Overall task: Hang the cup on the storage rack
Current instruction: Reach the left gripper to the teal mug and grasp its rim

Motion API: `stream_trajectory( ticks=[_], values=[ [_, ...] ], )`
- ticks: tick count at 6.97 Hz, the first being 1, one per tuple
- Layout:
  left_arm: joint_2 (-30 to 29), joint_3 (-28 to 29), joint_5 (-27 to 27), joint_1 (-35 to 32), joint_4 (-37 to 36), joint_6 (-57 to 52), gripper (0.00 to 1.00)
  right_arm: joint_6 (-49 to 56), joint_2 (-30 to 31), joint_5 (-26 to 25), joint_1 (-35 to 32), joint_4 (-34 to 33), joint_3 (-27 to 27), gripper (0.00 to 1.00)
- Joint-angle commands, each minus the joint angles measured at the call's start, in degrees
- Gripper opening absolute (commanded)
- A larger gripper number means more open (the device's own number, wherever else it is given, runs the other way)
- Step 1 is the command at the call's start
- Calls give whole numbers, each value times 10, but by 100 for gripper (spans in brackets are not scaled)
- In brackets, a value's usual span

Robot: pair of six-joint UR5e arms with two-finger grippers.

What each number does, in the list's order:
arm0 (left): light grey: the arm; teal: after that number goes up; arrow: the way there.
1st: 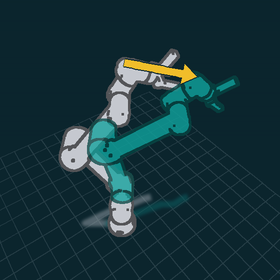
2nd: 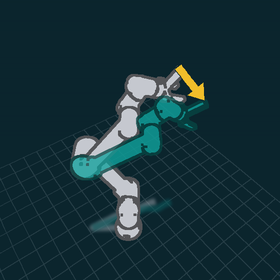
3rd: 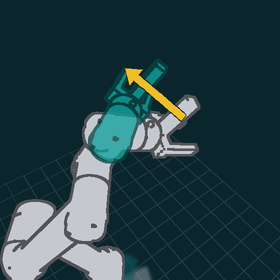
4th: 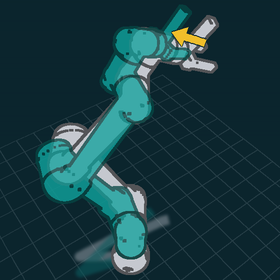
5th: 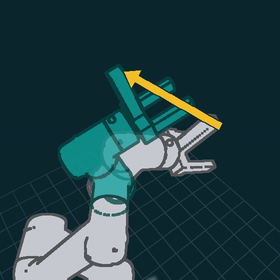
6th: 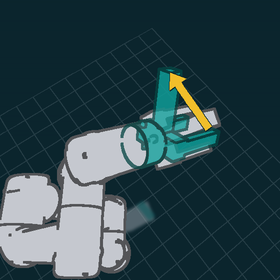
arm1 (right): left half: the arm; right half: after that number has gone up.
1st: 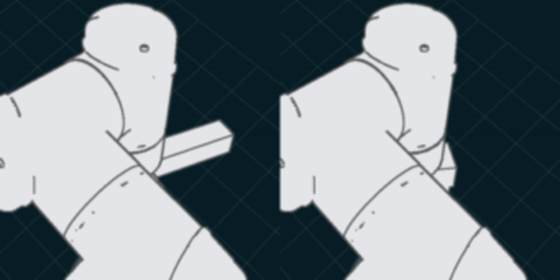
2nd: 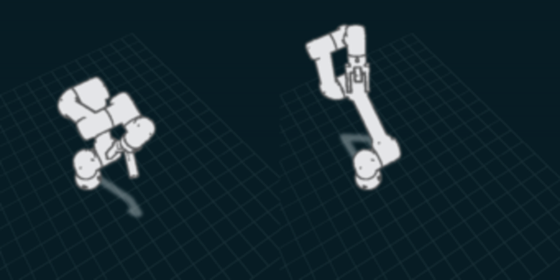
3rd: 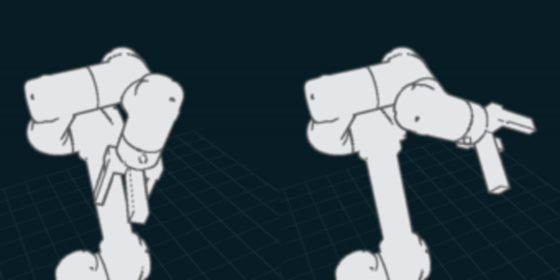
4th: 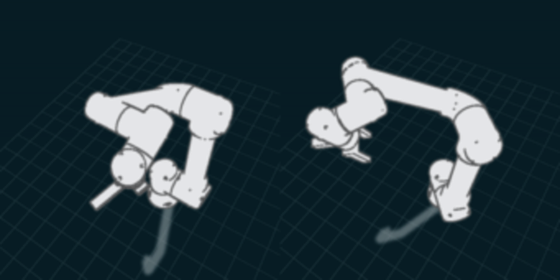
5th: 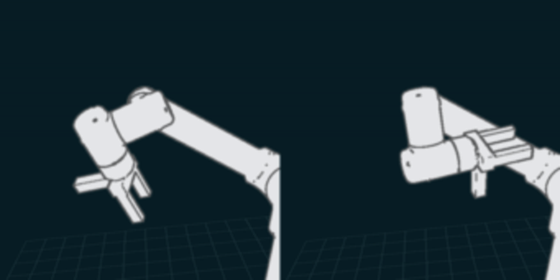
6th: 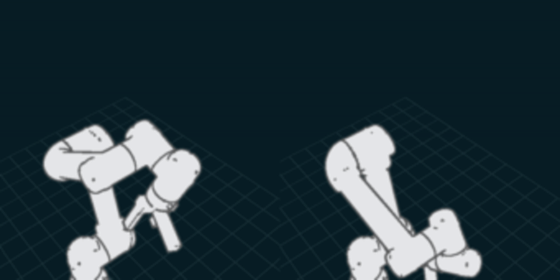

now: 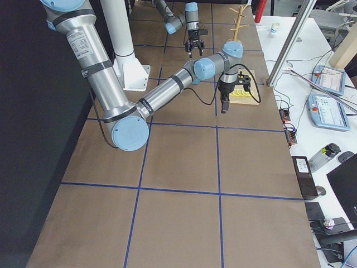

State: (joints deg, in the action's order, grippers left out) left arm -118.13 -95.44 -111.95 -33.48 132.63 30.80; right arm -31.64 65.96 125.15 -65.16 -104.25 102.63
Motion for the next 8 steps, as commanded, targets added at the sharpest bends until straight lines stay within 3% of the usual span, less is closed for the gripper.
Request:
stream_trajectory(
  ticks=[1,3,8],
  values=[
    [-3,4,18,35,10,18,99,57,16,15,-13,1,-1,100],
    [-5,21,84,74,9,15,99,57,20,15,-13,1,-2,100],
    [-38,70,115,82,7,15,86,52,19,15,-13,1,-2,100]
  ],
)
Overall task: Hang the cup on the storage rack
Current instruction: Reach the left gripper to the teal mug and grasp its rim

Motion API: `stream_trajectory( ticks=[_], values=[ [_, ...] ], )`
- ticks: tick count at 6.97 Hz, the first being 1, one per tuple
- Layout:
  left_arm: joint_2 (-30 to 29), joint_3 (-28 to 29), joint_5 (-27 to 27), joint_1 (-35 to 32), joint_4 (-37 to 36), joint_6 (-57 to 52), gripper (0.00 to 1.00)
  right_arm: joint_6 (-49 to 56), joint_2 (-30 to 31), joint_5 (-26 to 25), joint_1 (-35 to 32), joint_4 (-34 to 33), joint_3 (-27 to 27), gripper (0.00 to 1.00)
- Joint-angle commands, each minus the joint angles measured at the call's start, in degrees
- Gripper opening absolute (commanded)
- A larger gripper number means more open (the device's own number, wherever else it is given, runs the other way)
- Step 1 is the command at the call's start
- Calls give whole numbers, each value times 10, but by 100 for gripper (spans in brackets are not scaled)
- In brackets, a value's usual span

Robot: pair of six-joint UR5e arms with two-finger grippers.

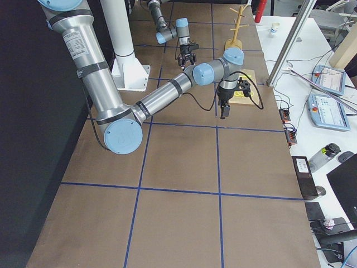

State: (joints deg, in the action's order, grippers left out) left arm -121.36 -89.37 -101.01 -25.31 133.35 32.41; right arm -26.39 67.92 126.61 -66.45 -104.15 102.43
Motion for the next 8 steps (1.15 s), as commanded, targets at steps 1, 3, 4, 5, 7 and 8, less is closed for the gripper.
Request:
stream_trajectory(
  ticks=[1,3,4,5,7,8],
  values=[
    [-5,10,6,-1,1,-2,81,-1,-1,0,0,0,0,100],
    [-5,10,6,-1,1,3,26,-6,-2,0,0,0,0,100],
    [-5,10,6,-1,2,2,7,-7,-2,0,0,0,0,100],
    [-5,9,6,-1,2,4,0,-7,-2,1,0,0,0,100],
    [-6,-15,4,-8,7,56,0,-7,-2,1,0,0,2,100],
    [-6,-32,-1,-21,8,62,0,-7,-2,1,-3,0,2,100]
  ],
)
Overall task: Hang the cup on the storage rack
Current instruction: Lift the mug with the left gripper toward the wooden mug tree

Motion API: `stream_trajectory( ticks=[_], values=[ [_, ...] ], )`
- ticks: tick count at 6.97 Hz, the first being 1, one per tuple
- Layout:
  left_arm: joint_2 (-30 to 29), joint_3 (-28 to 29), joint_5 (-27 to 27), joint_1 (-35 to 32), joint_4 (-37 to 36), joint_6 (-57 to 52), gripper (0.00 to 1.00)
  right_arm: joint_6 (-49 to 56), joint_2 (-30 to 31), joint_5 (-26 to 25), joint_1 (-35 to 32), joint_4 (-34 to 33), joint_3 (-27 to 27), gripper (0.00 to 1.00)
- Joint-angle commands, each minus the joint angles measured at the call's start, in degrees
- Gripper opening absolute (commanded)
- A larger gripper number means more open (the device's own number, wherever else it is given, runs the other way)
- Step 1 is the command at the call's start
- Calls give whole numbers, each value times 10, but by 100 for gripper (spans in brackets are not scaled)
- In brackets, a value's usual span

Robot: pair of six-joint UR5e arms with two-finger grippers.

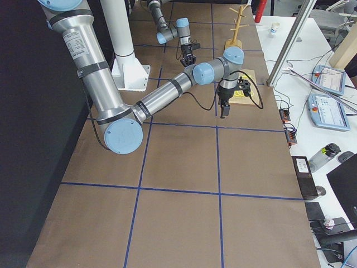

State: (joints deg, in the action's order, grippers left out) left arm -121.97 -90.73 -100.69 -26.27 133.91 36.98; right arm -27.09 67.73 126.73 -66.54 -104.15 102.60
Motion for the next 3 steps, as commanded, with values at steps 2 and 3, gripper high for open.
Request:
stream_trajectory(
  ticks=[2,3],
  values=[
    [2,-23,-60,-79,4,88,0,22,1,18,-31,0,0,100],
    [4,-23,-77,-107,21,149,0,61,10,28,-50,0,0,100]
  ],
)
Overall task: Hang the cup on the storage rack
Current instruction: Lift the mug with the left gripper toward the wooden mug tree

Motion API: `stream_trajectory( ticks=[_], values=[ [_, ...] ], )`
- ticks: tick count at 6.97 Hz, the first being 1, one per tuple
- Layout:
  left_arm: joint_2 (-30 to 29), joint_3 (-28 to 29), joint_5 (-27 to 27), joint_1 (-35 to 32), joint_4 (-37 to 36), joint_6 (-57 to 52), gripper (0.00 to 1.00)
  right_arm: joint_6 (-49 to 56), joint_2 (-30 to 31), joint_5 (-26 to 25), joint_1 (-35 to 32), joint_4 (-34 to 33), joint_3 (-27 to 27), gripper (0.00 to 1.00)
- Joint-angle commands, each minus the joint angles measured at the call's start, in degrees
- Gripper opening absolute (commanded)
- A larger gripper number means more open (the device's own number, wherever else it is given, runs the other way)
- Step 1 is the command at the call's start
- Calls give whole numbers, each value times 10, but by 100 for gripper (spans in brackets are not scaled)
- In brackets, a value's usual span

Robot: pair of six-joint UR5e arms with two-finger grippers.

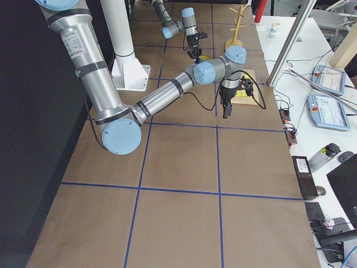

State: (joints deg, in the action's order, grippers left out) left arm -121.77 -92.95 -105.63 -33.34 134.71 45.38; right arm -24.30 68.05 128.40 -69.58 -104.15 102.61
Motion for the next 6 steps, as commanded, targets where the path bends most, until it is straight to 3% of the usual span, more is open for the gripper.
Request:
stream_trajectory(
  ticks=[1,4,6],
  values=[
    [7,-1,-29,-55,53,160,0,67,20,20,-40,0,0,100],
    [54,-1,-33,-97,207,408,0,137,43,42,-78,0,0,100],
    [57,8,-31,-168,220,486,0,137,44,43,-80,0,1,100]
  ],
)
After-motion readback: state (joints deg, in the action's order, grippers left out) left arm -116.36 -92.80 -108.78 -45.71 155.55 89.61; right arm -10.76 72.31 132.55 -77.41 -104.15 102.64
